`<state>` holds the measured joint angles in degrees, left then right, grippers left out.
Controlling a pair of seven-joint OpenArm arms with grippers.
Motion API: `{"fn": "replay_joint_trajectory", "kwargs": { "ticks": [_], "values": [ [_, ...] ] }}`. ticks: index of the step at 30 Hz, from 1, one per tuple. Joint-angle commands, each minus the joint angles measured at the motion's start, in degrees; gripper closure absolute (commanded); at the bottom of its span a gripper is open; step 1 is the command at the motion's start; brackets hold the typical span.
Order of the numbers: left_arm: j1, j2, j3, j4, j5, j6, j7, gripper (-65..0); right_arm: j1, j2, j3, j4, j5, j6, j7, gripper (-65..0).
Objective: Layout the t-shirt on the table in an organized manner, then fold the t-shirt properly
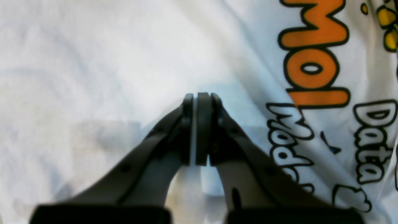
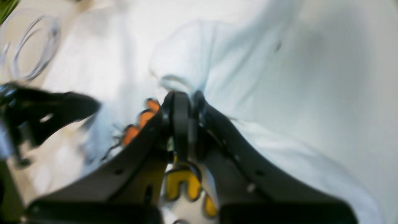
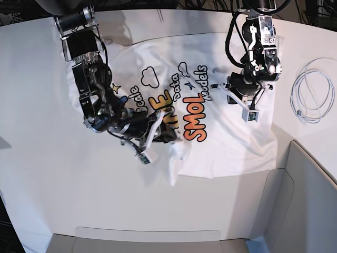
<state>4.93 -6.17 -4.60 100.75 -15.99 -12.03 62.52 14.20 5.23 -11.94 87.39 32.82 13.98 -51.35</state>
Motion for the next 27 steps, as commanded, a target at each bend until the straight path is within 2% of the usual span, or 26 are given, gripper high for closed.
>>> {"fn": "replay_joint_trajectory", "kwargs": {
  "ticks": [1,7,11,14,19,23,25,27],
  "values": [
    [-0.58,-0.20,-0.10,1.01,-0.23,-0.14,-1.20,-3.4,0.27,0.08,-1.90,1.79,-0.69,0.22,0.94,0.0],
    [-0.58,-0.46,-0.10,1.01,-0.23,-0.14,-1.20,-3.4,-5.27,-0.36,-14.03,5.66,-16.07,0.22,0.94,0.0],
    [-0.49,-0.29,-0.10,1.01,-0.23,-0.14,-1.20,-3.4,-6.50,-0.62,-16.23,6.98,-21.08,0.22,0.94,0.0],
    [-0.14,-0.29,-0.10,1.01,-0.23,-0.14,-1.20,-3.4,-6.15,-0.62,-16.14,8.03,-21.08,0.22,0.94,0.0],
    [0.57,-0.29,0.07,1.01,-0.23,-0.14,-1.20,-3.4,-4.39,-0.80,-15.97,9.97,-21.08,0.22,1.37,-10.7],
    [0.57,-0.37,-0.01,1.01,-0.23,-0.14,-1.20,-3.4,-3.08,-3.87,-14.03,10.32,-20.91,0.31,1.37,-11.9],
    [0.57,-0.46,-0.01,1.01,-0.23,-0.14,-1.20,-3.4,-2.64,-5.81,-12.54,10.41,-19.15,0.48,1.11,-11.9],
    [0.57,-0.37,-0.01,1.01,-0.23,-0.14,-1.20,-3.4,-1.76,-6.42,-11.22,10.14,-16.51,0.48,1.02,-11.9]
  ]
}}
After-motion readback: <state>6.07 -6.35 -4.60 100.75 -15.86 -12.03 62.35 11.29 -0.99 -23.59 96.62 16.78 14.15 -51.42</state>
